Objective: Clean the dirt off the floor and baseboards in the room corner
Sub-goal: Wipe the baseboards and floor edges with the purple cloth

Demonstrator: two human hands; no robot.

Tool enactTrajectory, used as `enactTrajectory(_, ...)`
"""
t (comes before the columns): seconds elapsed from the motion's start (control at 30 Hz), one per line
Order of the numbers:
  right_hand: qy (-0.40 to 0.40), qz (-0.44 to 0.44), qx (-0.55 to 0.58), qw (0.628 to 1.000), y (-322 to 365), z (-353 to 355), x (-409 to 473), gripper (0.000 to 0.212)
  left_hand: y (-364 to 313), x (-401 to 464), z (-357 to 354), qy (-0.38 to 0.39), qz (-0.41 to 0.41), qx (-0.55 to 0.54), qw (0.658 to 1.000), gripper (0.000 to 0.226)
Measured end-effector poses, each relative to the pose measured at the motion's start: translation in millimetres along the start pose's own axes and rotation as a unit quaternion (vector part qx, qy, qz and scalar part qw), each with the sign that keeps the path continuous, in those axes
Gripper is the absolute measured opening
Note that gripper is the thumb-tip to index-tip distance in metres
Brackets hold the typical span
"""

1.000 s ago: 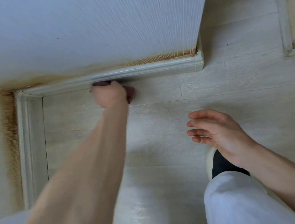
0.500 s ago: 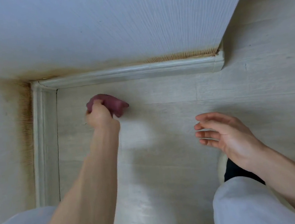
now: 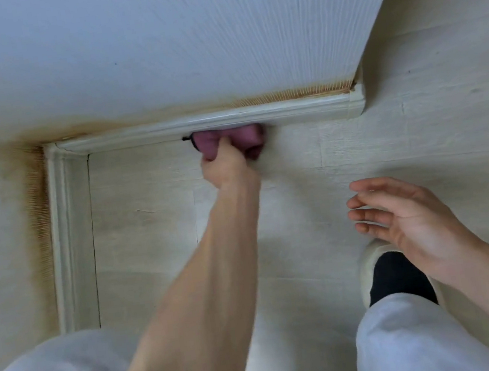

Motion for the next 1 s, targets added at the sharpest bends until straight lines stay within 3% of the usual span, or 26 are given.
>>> enactTrajectory(0.17,0.022,0.025,-0.001,0.999,5,-19,3,0.017,39,-36,-11,0.065,0.065,0.055,0.994,0.019)
enactTrajectory(0.3,0.021,0.026,0.006,0.999,7,-14,-3,0.018,-23,8,36,0.006,-0.054,0.093,0.994,0.022)
enactTrajectory(0.43,0.007,0.023,0.009,1.0,4,3,-14,0.018,-83,42,39,-0.028,-0.088,0.098,0.991,0.018)
enactTrajectory(0.5,-0.006,0.024,0.026,0.999,1,12,-19,0.017,-61,35,9,-0.01,-0.046,0.112,0.993,0.016)
enactTrajectory(0.6,-0.017,0.019,0.048,0.999,-4,18,-22,0.016,9,-13,-39,0.046,-0.011,0.172,0.984,0.052)
enactTrajectory(0.7,-0.014,0.014,0.057,0.998,-8,20,-21,0.014,67,-91,-78,0.092,0.078,0.17,0.978,0.034)
enactTrajectory(0.83,-0.015,0.021,0.06,0.998,-4,18,-20,0.008,89,-141,-89,0.182,0.137,0.18,0.957,0.015)
enactTrajectory(0.9,-0.022,0.027,0.057,0.998,0,19,-19,0.011,80,-132,-71,0.195,0.123,0.174,0.957,0.015)
enactTrajectory(1.0,-0.026,0.028,0.059,0.998,2,22,-20,0.014,36,-102,-33,0.141,0.055,0.173,0.973,0.02)
Point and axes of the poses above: each hand's wrist, its own x-axis towards the middle knuckle, its own z-axis out of the back of the hand, y = z × x, the point moved 6 cm from there along x, towards the middle knuckle, and after that the axes turned 4 degrees about y, right-handed, at the moved point
